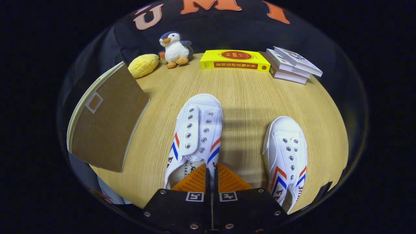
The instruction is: Open the storage box then place both shoes into the box .Put the left shoe in first, then the right shoe, with the right side of both shoes facing outward in a uniform manner.
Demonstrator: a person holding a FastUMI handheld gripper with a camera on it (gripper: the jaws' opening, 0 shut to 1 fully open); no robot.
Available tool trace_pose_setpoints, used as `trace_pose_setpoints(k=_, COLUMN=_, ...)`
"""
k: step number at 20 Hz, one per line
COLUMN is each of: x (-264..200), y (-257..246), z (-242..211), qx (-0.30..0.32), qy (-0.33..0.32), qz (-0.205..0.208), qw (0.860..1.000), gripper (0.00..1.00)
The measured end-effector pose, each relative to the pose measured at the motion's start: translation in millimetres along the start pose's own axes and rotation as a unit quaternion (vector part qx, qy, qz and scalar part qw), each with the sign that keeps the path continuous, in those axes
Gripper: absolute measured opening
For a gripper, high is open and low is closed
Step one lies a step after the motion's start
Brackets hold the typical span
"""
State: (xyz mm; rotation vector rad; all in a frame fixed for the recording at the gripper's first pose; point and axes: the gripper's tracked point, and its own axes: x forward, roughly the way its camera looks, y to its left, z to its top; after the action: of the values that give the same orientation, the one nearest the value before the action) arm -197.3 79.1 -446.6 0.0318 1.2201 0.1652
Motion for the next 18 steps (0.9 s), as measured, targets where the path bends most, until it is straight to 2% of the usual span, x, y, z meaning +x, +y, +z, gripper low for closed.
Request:
trace_pose_setpoints(k=4, x=2.5, y=-3.6, z=0.2, qx=-0.035, qy=-0.014, qz=-0.005, qw=0.999, gripper=0.16)
trace_pose_setpoints(k=5, x=5.0, y=-3.4, z=3.6, qx=-0.032, qy=-0.017, qz=-0.001, qw=0.999, gripper=0.21)
trace_pose_setpoints(k=9, x=10.8, y=-6.3, z=8.3, qx=0.000, qy=-0.009, qz=0.025, qw=1.000, gripper=0.30)
trace_pose_setpoints(k=14, x=14.0, y=-6.8, z=5.2, qx=0.029, qy=0.010, qz=0.053, qw=0.998, gripper=0.32)
trace_pose_setpoints(k=18, x=15.6, y=0.0, z=2.5, qx=0.078, qy=0.039, qz=0.104, qw=0.991, gripper=0.37)
